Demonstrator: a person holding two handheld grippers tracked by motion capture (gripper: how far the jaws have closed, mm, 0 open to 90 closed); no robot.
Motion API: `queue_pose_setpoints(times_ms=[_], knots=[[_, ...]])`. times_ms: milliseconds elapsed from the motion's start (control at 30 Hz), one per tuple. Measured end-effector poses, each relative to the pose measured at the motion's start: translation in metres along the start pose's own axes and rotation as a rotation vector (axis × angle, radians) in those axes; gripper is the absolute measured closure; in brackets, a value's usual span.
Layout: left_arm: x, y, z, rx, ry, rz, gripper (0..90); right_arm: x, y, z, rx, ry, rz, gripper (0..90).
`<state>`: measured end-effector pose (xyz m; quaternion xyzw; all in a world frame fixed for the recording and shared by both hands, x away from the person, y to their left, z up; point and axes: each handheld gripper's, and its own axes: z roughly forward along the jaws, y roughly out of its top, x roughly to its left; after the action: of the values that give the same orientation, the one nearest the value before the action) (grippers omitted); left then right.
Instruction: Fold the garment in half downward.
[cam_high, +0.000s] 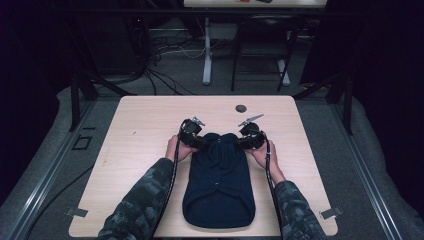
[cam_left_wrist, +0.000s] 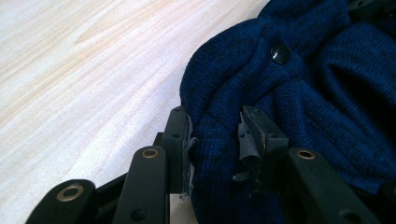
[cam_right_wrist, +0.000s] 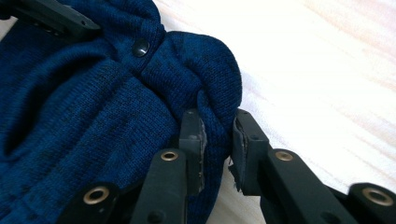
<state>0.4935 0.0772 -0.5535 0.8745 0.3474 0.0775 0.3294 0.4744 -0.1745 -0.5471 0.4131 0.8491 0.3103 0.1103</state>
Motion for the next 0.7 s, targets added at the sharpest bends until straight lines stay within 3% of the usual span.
queue_pose_setpoints(times_ms=[433,700], knots=[[-0.007,0.005,-0.028,-0.070,-0.007,0.040,64.9,0.008,0.004,-0.029,-0.091,-0.002,-0.052,75.7],[-0.010,0.007,-0.035,-0.088,-0.006,0.057,65.2,0.011,0.005,-0.038,-0.110,-0.003,-0.074,75.6]])
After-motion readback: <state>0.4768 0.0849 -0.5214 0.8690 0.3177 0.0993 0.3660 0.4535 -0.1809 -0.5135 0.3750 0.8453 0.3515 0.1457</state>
